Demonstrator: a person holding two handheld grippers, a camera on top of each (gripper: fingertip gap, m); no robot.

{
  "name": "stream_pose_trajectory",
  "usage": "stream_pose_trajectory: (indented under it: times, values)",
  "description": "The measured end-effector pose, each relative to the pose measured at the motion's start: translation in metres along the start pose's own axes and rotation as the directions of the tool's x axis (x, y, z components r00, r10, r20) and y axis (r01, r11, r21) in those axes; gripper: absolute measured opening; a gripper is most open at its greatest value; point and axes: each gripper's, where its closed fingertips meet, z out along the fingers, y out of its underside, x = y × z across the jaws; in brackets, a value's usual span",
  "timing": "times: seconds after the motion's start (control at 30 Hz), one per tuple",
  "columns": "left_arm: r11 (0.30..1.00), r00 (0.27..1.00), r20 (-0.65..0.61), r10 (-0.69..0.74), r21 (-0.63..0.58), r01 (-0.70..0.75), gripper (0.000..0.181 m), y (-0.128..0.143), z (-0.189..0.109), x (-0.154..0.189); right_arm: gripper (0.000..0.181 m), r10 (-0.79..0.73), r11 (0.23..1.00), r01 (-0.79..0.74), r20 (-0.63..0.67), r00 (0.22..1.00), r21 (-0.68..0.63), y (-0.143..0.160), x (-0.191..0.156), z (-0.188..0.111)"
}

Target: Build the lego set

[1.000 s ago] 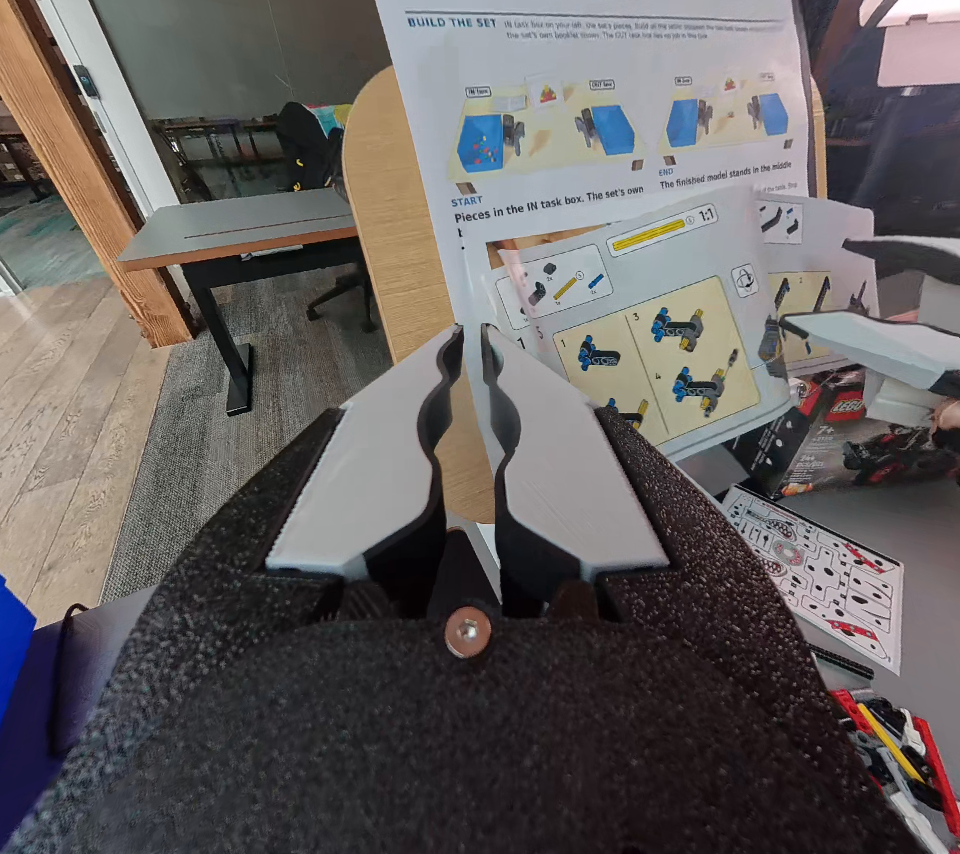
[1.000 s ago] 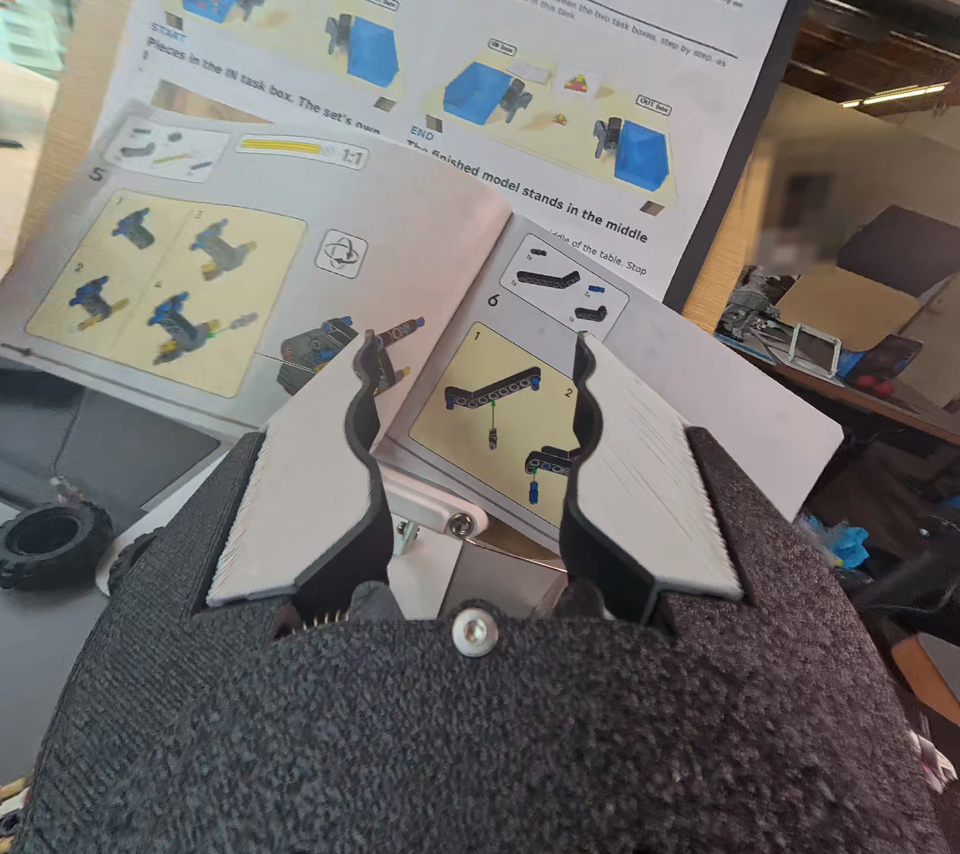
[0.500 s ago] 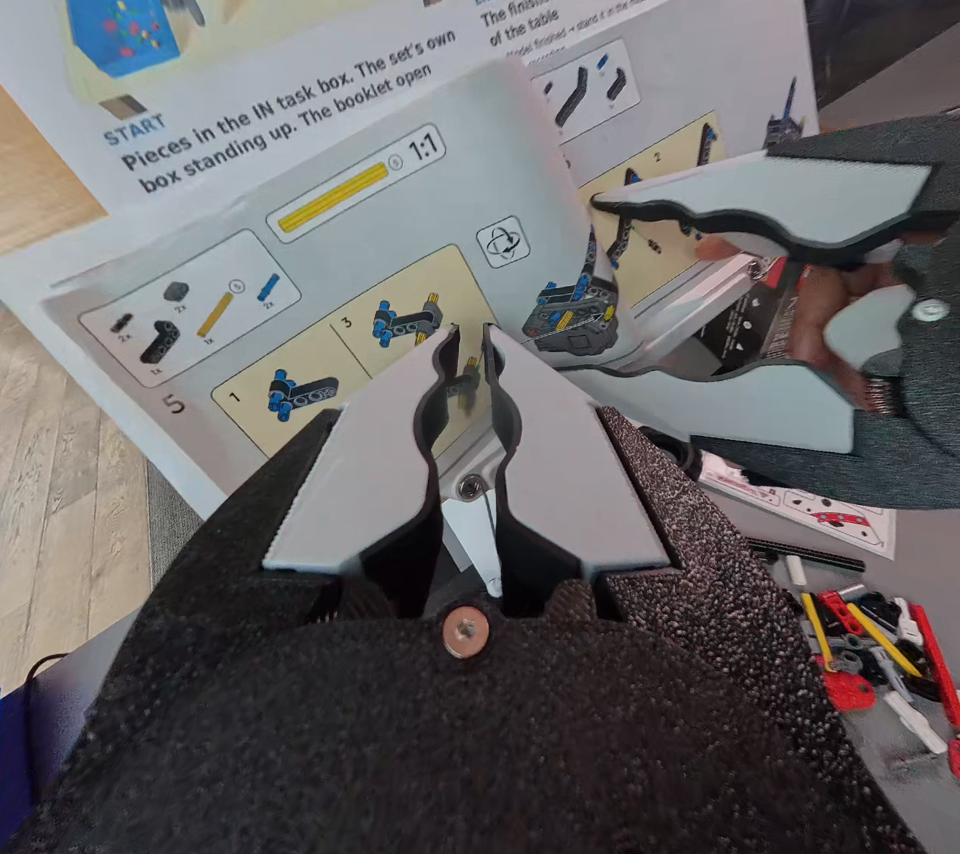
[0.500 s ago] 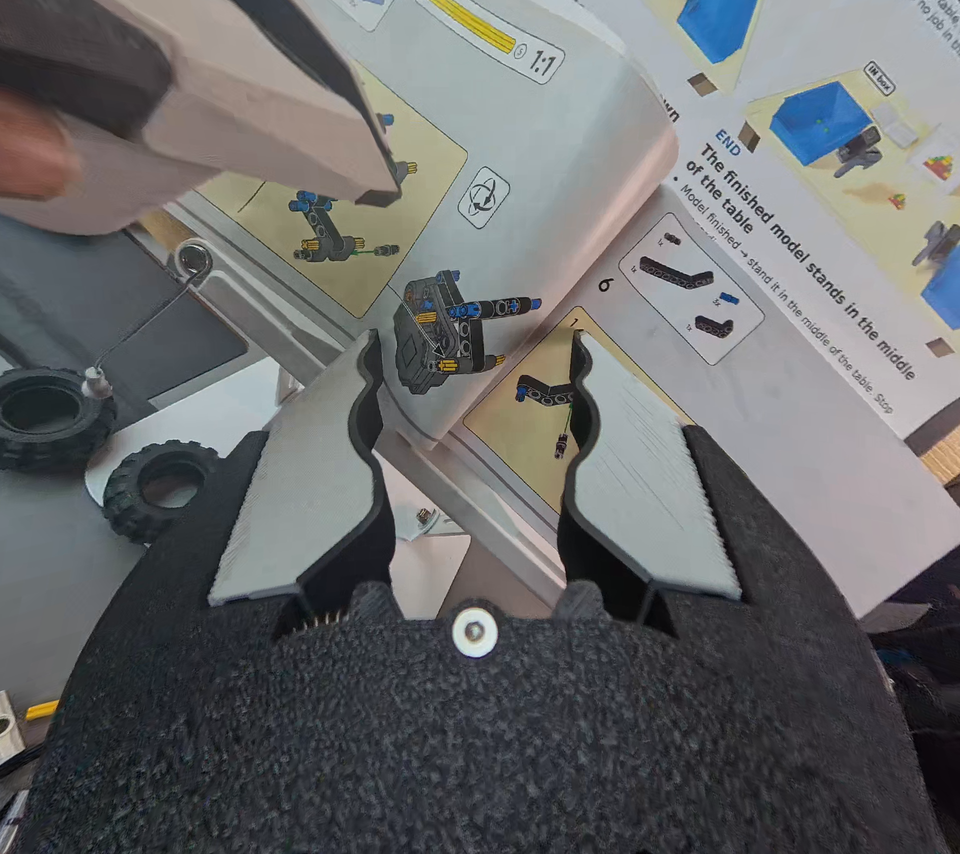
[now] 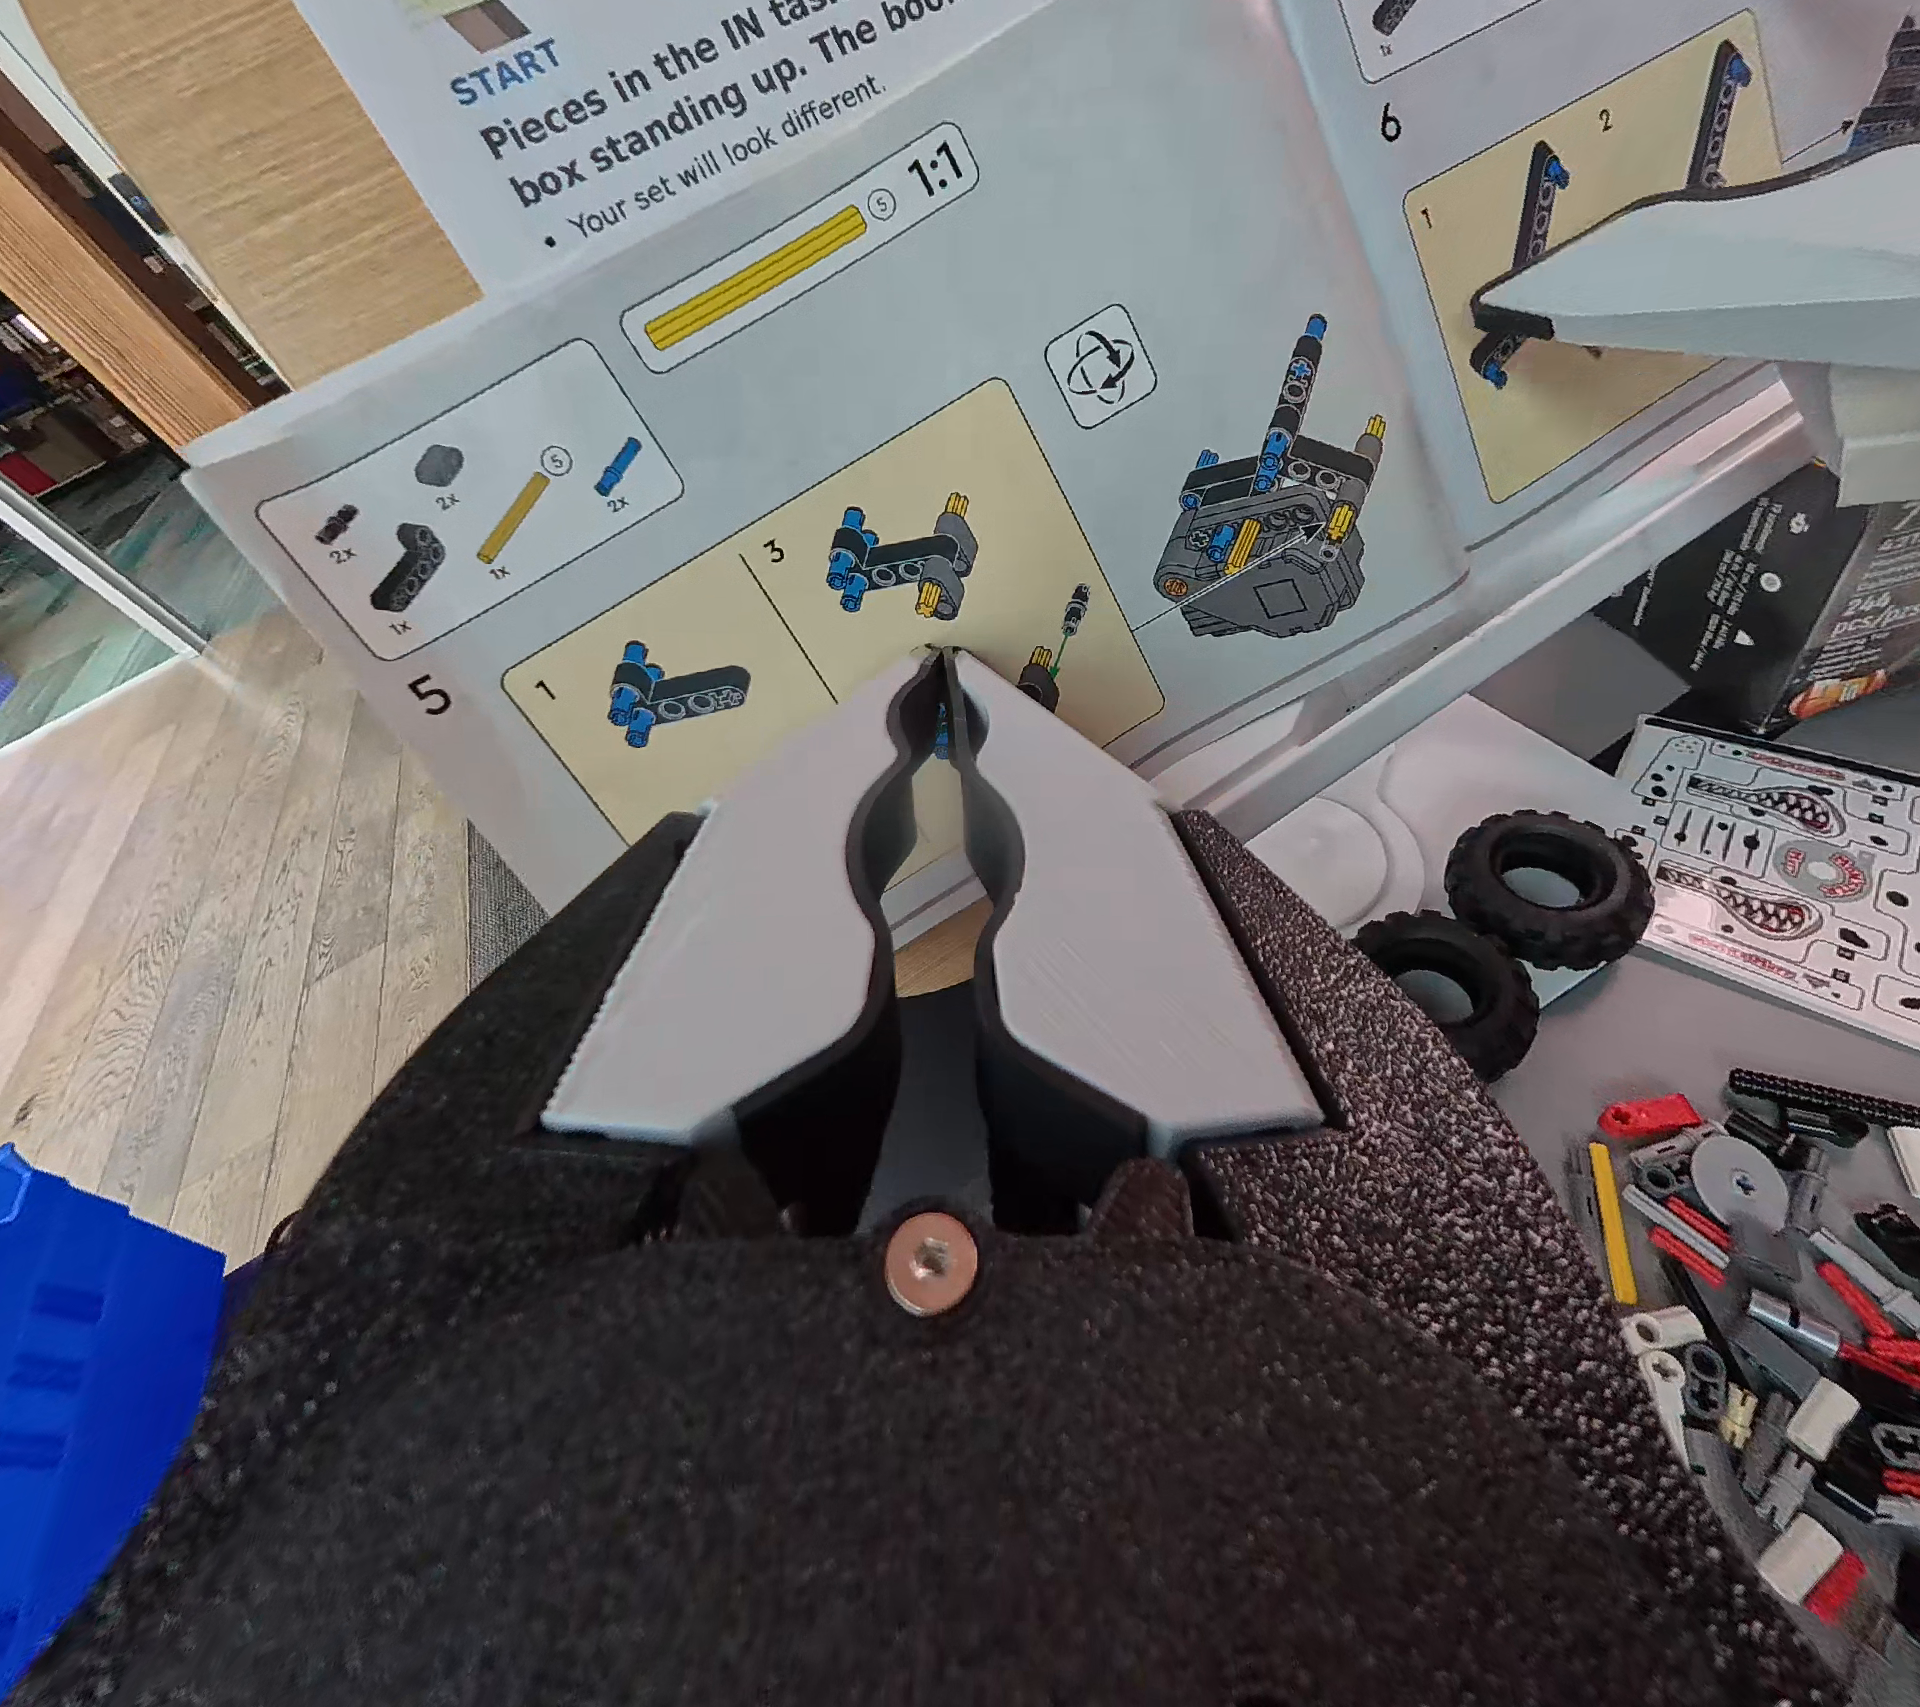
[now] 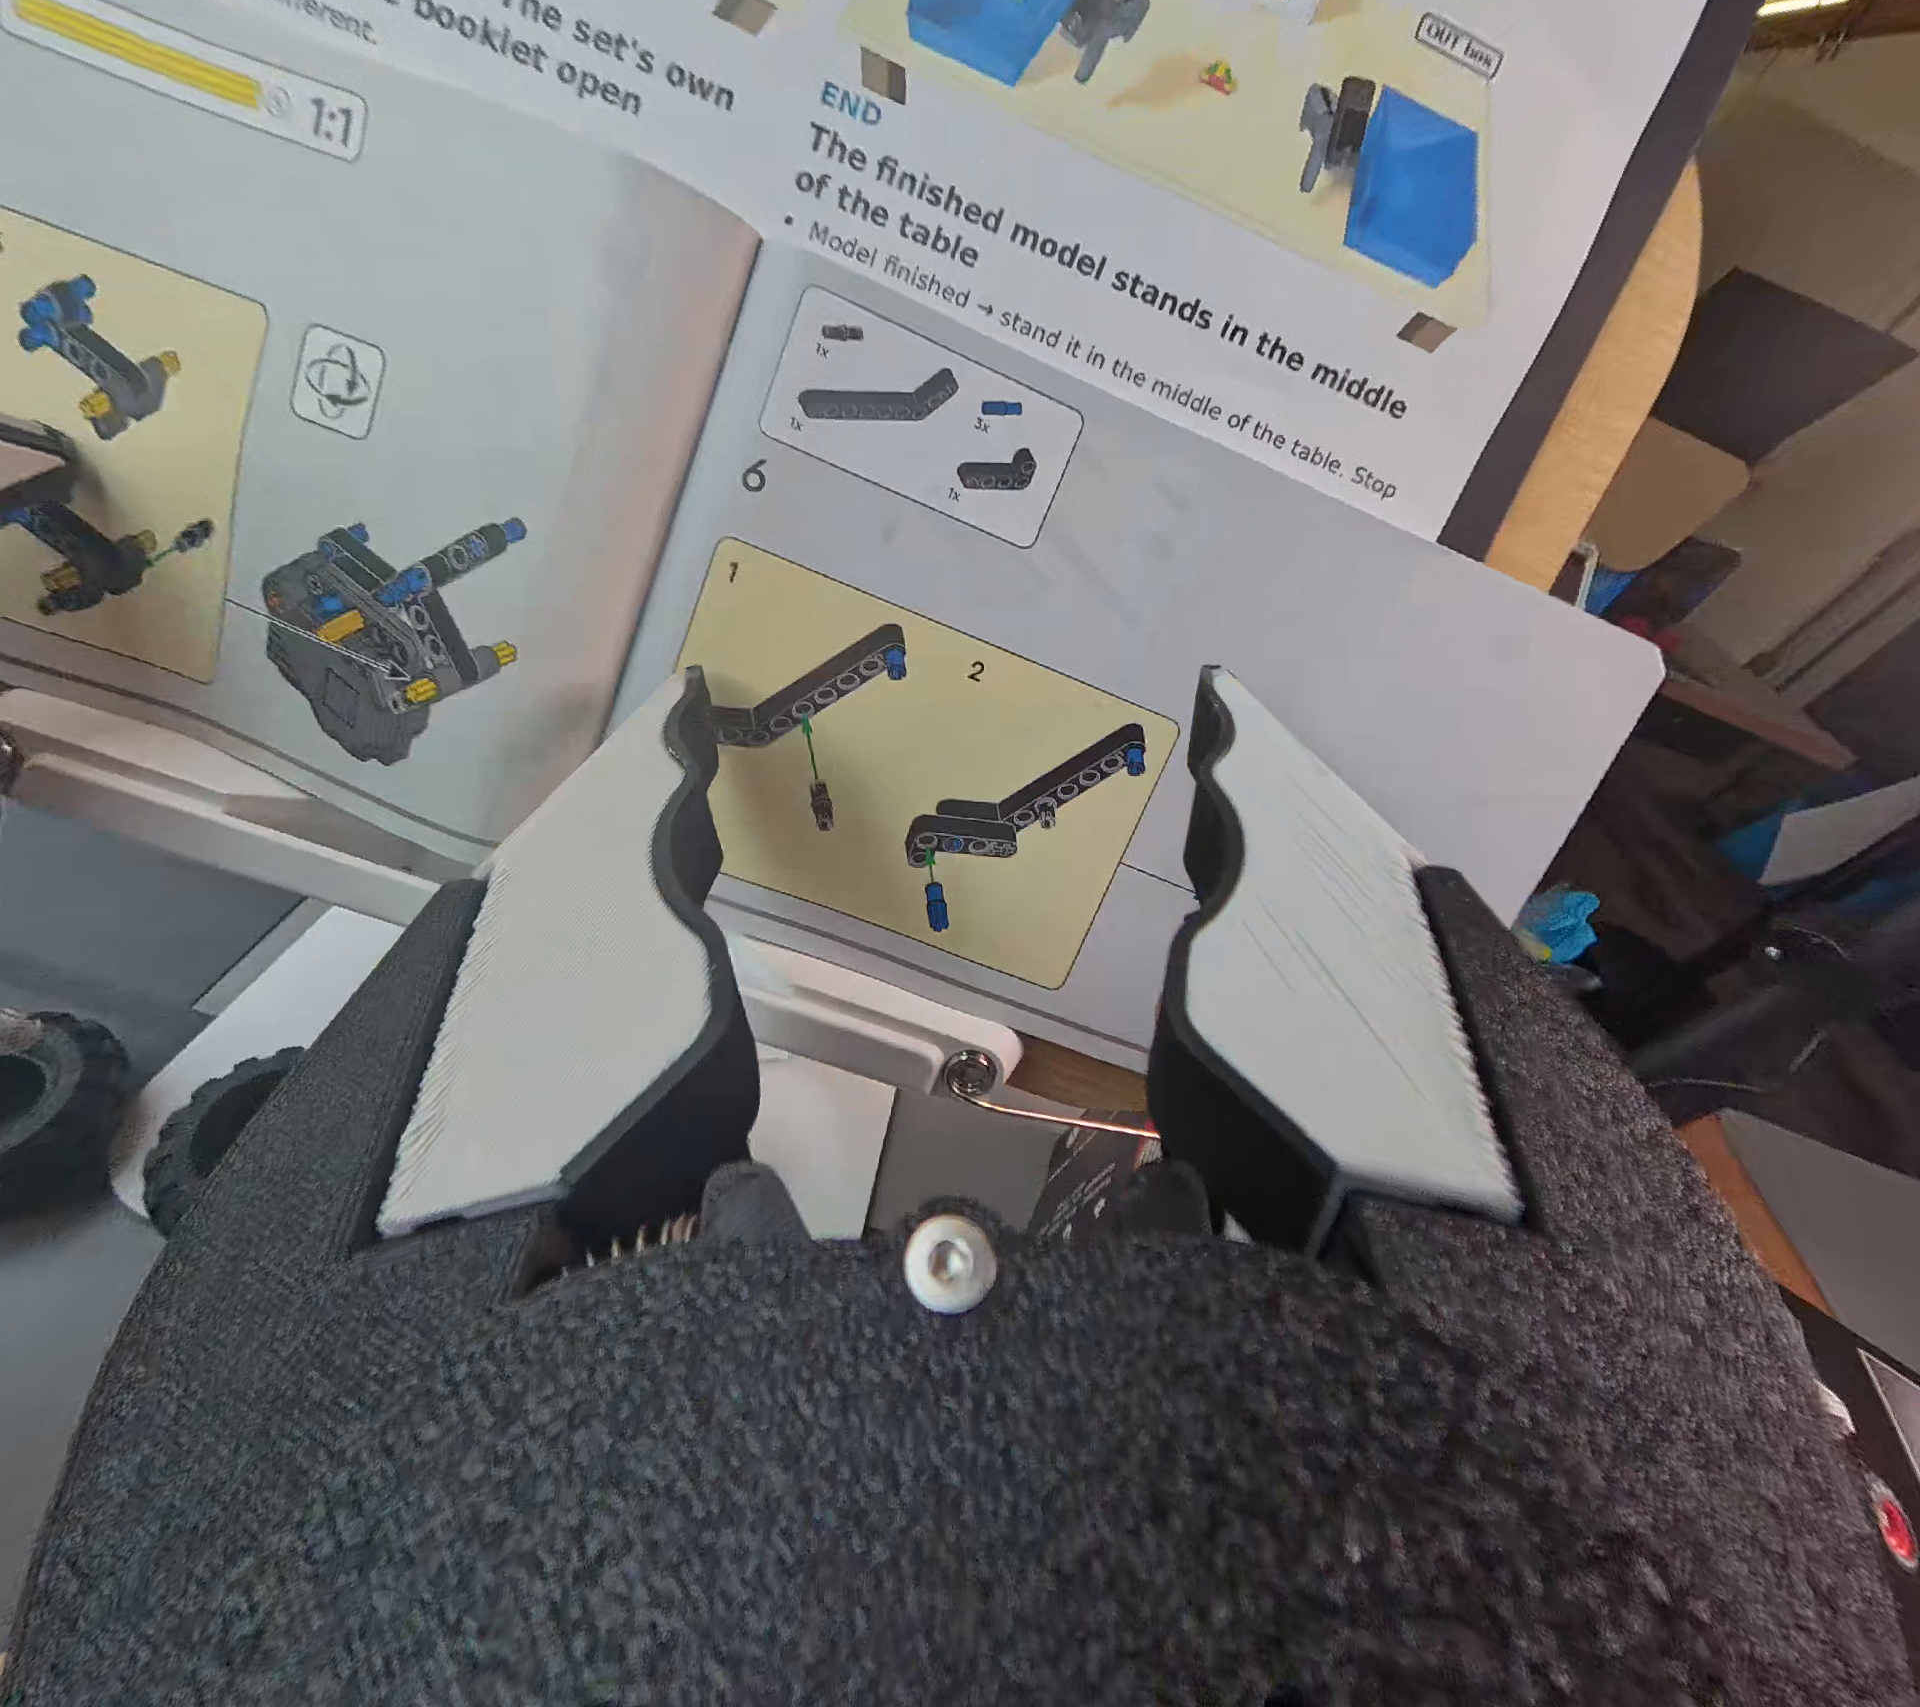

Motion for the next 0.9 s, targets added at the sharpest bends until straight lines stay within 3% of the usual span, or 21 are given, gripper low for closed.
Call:
stream_pose_trajectory:
  times: [0.1, 0.23, 0.3, 0.37, 0.43, 0.5, 0.6, 0.63, 0.67, 0.7, 0.73, 0.77, 0.8, 0.83, 0.9]
  values:
    - [1.0, 1.0, -0.001, -0.02, 0.011, 0.02, 0.001, -0.001, 0.001, 0.0, 0.086, -0.073, 0.996, 0.072, 0.007, 0.997, 0.06, -0.016, -0.021, -0.002]
    - [0.998, 0.998, -0.029, -0.05, -0.027, 0.049, 0.009, 0.005, -0.004, 0.001, 0.079, -0.133, 0.989, 0.134, -0.018, 0.991, 0.065, -0.006, -0.029, 0.014]
    - [0.986, 0.984, -0.07, -0.166, -0.009, 0.166, 0.011, 0.004, -0.019, 0.006, 0.079, -0.127, 0.991, 0.128, -0.022, 0.992, 0.049, -0.006, -0.03, 0.012]
    - [0.896, 0.888, -0.142, -0.436, 0.016, 0.443, 0.017, 0.008, -0.039, 0.018, 0.078, -0.128, 0.99, 0.13, -0.032, 0.991, 0.049, -0.006, -0.031, 0.011]
    - [0.671, 0.654, -0.205, -0.728, -0.02, 0.741, 0.043, 0.029, -0.052, 0.034, 0.075, -0.111, 0.992, 0.112, -0.022, 0.994, 0.057, -0.005, -0.033, 0.012]
    - [0.358, 0.336, -0.224, -0.915, -0.065, 0.931, 0.067, 0.059, -0.055, 0.047, 0.074, -0.096, 0.994, 0.097, -0.017, 0.995, 0.057, -0.004, -0.033, 0.012]
    - [-0.157, -0.192, -0.317, -0.929, -0.131, 0.979, 0.08, 0.081, -0.046, 0.064, 0.073, -0.092, 0.994, 0.092, -0.017, 0.996, 0.059, -0.002, -0.033, 0.013]
    - [-0.265, -0.299, -0.333, -0.894, -0.146, 0.953, 0.083, 0.084, -0.039, 0.068, 0.073, -0.093, 0.994, 0.094, -0.019, 0.995, 0.061, -0.002, -0.033, 0.013]
    - [-0.315, -0.346, -0.334, -0.877, -0.145, 0.938, 0.084, 0.088, -0.031, 0.07, 0.072, -0.091, 0.994, 0.092, -0.02, 0.996, 0.063, -0.002, -0.033, 0.013]
    - [-0.352, -0.379, -0.337, -0.862, -0.139, 0.926, 0.079, 0.09, -0.023, 0.07, 0.072, -0.082, 0.994, 0.083, -0.018, 0.997, 0.064, -0.001, -0.033, 0.013]
    - [-0.404, -0.424, -0.359, -0.832, -0.132, 0.905, 0.061, 0.089, -0.017, 0.066, 0.072, -0.068, 0.996, 0.069, -0.014, 0.998, 0.064, 0.0, -0.032, 0.014]
    - [-0.451, -0.455, -0.406, -0.792, -0.113, 0.885, 0.029, 0.086, -0.017, 0.056, 0.072, -0.061, 0.996, 0.062, -0.01, 0.998, 0.063, 0.001, -0.032, 0.014]
    - [-0.46, -0.431, -0.463, -0.774, -0.055, 0.886, 0.009, 0.081, -0.022, 0.039, 0.072, -0.063, 0.996, 0.063, -0.007, 0.998, 0.06, 0.001, -0.032, 0.014]
    - [-0.421, -0.344, -0.504, -0.792, 0.044, 0.906, 0.0, 0.075, -0.031, 0.018, 0.072, -0.066, 0.996, 0.066, -0.006, 0.998, 0.057, 0.001, -0.032, 0.014]
    - [-0.235, -0.134, -0.485, -0.864, 0.153, 0.96, 0.0, 0.053, -0.04, -0.006, 0.071, -0.073, 0.996, 0.073, 0.001, 0.997, 0.055, 0.0, -0.032, 0.015]
